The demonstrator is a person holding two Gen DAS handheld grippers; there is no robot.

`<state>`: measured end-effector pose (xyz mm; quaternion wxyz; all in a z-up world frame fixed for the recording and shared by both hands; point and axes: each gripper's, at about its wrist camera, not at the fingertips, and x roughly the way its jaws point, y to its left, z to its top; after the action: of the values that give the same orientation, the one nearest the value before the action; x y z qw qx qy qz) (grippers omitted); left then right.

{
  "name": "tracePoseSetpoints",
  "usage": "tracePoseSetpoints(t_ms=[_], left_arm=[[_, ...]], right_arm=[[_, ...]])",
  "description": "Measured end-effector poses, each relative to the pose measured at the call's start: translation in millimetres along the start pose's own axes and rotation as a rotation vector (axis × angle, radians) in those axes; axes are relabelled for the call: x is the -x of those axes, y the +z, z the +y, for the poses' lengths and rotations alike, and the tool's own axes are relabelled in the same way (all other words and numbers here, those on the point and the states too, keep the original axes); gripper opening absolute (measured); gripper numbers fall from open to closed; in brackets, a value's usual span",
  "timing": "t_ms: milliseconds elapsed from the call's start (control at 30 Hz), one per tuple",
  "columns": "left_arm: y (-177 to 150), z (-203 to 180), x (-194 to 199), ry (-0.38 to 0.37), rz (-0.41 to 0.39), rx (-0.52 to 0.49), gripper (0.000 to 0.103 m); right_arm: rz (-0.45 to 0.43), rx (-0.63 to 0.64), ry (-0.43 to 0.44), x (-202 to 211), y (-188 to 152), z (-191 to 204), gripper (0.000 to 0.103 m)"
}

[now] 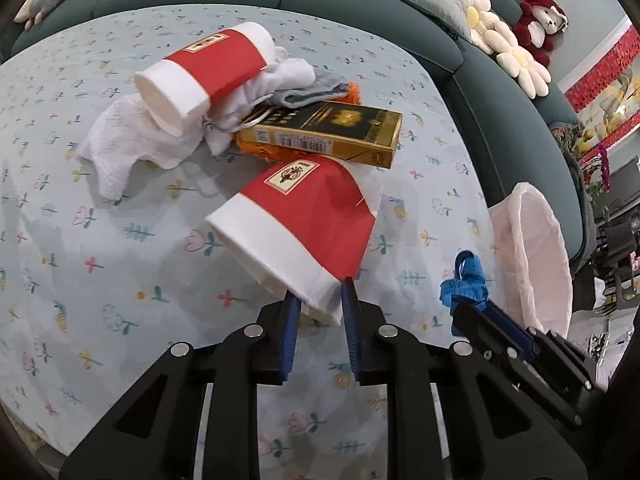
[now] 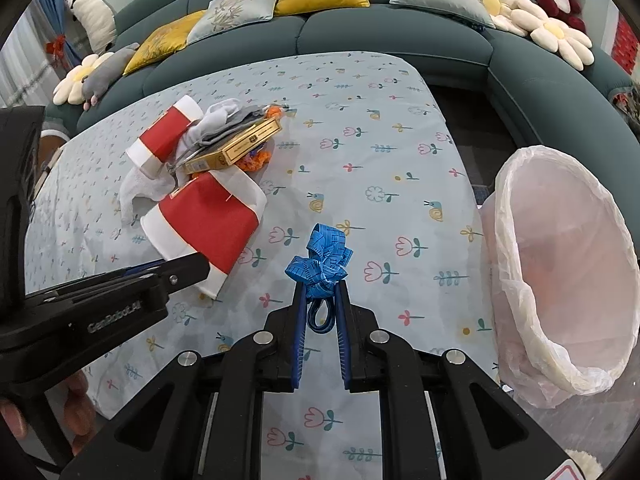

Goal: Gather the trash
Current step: 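Grasp the blue ribbon with the right gripper while the left gripper grasps a red-and-white paper cup, then carry the cup and blue ribbon over the white wastebasket with both grippers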

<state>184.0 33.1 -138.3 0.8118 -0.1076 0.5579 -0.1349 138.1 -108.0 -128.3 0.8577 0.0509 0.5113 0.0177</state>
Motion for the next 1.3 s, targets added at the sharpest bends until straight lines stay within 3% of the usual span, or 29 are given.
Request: tracePoseSetpoints(t_ms=[67,200,333,700,1300], left_arm=[[2.9,-3.3,-3.2,-0.004,0.001,0.004,0.020],[5.6,-14.7,-2.0,-0.014,-0.010,-0.028,0.006],[4.0,-28.0,4.0,-0.005,-0.027,-0.068,0.003],[-9.6,-78.4,24.8,-0.026,-0.058,-0.172,0.003],[-23.1,-198.1,32.4,-0.104,-0.087,-0.369,0.003]], right_arm=[[-0.002,-0.004,-0.002,0.6,0.9,-2.5,0.013],[-0.008,-0.012,-0.008,3.2,2.4,-9.3,0.013],[-0.021,-0.019,-0.012,6.7,4.7,-14.1,0.013],[-0.087,-0.061,-0.027,35.4,4.7,-40.8,0.013],[-0.183,-0.239,-0.136,91.2,-24.4,-150.3,0.013]])
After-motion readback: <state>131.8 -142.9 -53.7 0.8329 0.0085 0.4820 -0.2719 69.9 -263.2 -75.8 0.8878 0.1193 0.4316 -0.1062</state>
